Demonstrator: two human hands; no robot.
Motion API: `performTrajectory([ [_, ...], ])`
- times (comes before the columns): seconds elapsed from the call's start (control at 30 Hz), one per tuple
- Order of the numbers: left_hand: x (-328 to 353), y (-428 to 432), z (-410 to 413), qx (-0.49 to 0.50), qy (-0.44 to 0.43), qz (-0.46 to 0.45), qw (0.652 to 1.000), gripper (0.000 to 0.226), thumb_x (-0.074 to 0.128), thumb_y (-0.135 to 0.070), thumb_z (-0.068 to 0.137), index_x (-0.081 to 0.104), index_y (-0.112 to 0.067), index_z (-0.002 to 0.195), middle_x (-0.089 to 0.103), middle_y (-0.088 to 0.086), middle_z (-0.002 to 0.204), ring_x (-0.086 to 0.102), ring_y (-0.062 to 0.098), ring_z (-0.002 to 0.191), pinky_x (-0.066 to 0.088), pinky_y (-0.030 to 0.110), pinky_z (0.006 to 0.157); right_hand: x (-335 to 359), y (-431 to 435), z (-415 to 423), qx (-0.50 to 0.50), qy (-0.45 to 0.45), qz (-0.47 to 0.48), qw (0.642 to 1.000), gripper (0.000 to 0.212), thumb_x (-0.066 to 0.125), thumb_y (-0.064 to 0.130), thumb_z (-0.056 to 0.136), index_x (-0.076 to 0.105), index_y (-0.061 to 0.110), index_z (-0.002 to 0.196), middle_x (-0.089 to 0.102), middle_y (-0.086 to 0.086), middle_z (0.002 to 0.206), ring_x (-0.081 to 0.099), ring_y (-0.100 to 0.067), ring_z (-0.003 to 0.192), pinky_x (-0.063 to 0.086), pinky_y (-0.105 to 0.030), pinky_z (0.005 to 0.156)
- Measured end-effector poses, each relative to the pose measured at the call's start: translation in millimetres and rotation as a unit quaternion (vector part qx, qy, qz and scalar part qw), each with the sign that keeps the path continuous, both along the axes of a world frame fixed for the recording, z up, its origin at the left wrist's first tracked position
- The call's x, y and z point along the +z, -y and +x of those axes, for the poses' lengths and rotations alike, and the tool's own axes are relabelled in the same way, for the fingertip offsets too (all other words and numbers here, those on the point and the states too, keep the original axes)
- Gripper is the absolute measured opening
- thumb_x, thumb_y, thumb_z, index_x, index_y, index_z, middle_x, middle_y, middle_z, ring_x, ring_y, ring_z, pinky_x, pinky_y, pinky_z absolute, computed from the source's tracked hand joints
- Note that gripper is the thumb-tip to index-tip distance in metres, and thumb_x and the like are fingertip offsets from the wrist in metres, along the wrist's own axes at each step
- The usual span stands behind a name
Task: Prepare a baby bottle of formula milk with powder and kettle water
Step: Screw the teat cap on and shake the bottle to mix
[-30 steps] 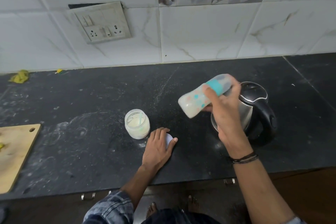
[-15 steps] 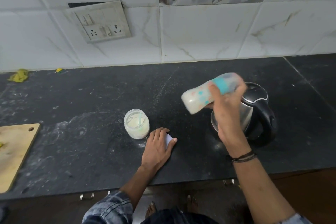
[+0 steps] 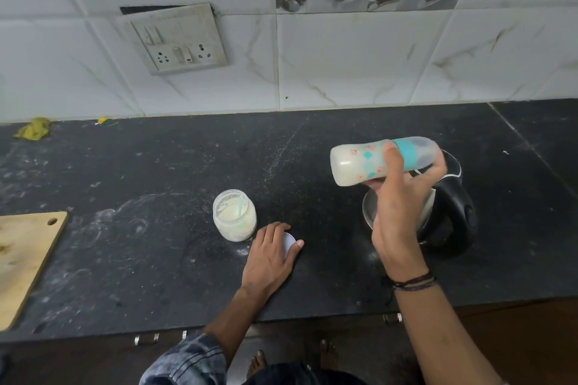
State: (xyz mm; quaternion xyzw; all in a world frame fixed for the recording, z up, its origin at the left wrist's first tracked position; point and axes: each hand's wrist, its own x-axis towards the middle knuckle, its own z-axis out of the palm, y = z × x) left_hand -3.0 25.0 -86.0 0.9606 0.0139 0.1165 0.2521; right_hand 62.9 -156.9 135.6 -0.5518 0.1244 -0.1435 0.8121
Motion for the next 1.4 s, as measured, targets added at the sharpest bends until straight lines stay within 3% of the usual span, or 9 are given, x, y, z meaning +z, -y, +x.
performTrajectory([
  [0.13, -1, -2, 0, -0.006, -0.003, -0.005, 1.000, 0.052, 0.041, -0.061, 0.103, 0.056, -0.020, 0.130, 0.057, -0.005, 0.133, 0.050, 0.015, 0.123, 0.041, 0.031, 0.108, 1, -3, -1, 0.117, -0.014, -0.080, 0.990, 0.057, 0.074, 0.009, 0.091, 0.041, 0.026, 0.134, 0.068, 0.008, 0.102, 0.073, -0.006, 0.085, 0.058, -0.030, 0.059],
  [0.27, 0, 0, 0, -0.001, -0.005, -0.005, 1.000, 0.053, 0.040, -0.062, 0.103, 0.056, -0.020, 0.131, 0.056, -0.005, 0.133, 0.049, 0.014, 0.123, 0.039, 0.030, 0.108, 3, 0, 1, 0.005, 0.009, 0.012, 1.000, 0.059, 0.071, 0.013, 0.095, 0.035, 0.025, 0.140, 0.063, 0.002, 0.118, 0.072, -0.012, 0.099, 0.063, -0.037, 0.070],
  [0.53, 2, 0, -1, -0.001, -0.008, -0.008, 1.000, 0.052, 0.040, -0.061, 0.104, 0.055, -0.020, 0.132, 0.056, -0.005, 0.134, 0.048, 0.014, 0.124, 0.039, 0.030, 0.109, 6, -6, -4, -0.032, 0.019, 0.037, 0.999, 0.062, 0.070, 0.014, 0.096, 0.032, 0.021, 0.144, 0.062, 0.003, 0.120, 0.073, -0.007, 0.097, 0.063, -0.037, 0.071],
  [0.67, 1, -2, 0, -0.005, -0.008, -0.008, 1.000, 0.051, 0.041, -0.061, 0.104, 0.055, -0.021, 0.132, 0.056, -0.005, 0.135, 0.049, 0.015, 0.124, 0.039, 0.030, 0.109, 7, -9, -5, 0.093, -0.007, -0.056, 0.994, 0.060, 0.072, 0.009, 0.092, 0.038, 0.028, 0.139, 0.063, 0.005, 0.114, 0.072, -0.011, 0.098, 0.062, -0.031, 0.072],
  [0.8, 1, 0, 0, 0.000, -0.008, -0.004, 1.000, 0.052, 0.040, -0.061, 0.103, 0.056, -0.019, 0.131, 0.056, -0.005, 0.134, 0.049, 0.015, 0.123, 0.039, 0.030, 0.109, 5, -8, 0, -0.001, 0.003, 0.033, 0.999, 0.058, 0.070, 0.013, 0.095, 0.036, 0.025, 0.139, 0.062, 0.000, 0.122, 0.071, -0.016, 0.105, 0.061, -0.034, 0.069],
  [0.93, 1, -2, -2, -0.004, -0.003, -0.004, 1.000, 0.049, 0.042, -0.059, 0.104, 0.056, -0.020, 0.131, 0.056, -0.005, 0.134, 0.049, 0.015, 0.124, 0.039, 0.030, 0.109, 3, -8, 2, 0.093, -0.012, -0.068, 0.993, 0.056, 0.074, 0.011, 0.092, 0.040, 0.030, 0.132, 0.064, 0.004, 0.113, 0.073, -0.011, 0.094, 0.060, -0.036, 0.067],
  [1.07, 2, 0, -1, -0.002, 0.000, -0.003, 1.000, 0.052, 0.039, -0.060, 0.103, 0.056, -0.019, 0.131, 0.056, -0.004, 0.133, 0.049, 0.016, 0.123, 0.039, 0.030, 0.108, 6, -3, 11, 0.012, -0.009, 0.027, 1.000, 0.059, 0.070, 0.016, 0.095, 0.033, 0.023, 0.141, 0.058, -0.005, 0.129, 0.070, -0.015, 0.105, 0.061, -0.033, 0.067],
  [1.2, 1, -1, -1, -0.003, 0.003, -0.001, 1.000, 0.052, 0.039, -0.061, 0.103, 0.057, -0.019, 0.130, 0.056, -0.003, 0.132, 0.049, 0.016, 0.122, 0.039, 0.030, 0.108, -1, -4, 7, 0.110, -0.040, -0.084, 0.990, 0.058, 0.075, 0.015, 0.091, 0.041, 0.025, 0.137, 0.061, 0.000, 0.119, 0.072, -0.014, 0.100, 0.058, -0.027, 0.060],
  [1.4, 1, -1, -1, -0.003, -0.002, -0.001, 1.000, 0.053, 0.039, -0.062, 0.103, 0.056, -0.020, 0.131, 0.056, -0.004, 0.133, 0.048, 0.015, 0.124, 0.037, 0.029, 0.109, -2, -5, 5, 0.024, -0.025, 0.003, 0.999, 0.059, 0.072, 0.015, 0.094, 0.036, 0.023, 0.140, 0.060, -0.001, 0.125, 0.070, -0.015, 0.106, 0.060, -0.032, 0.065],
])
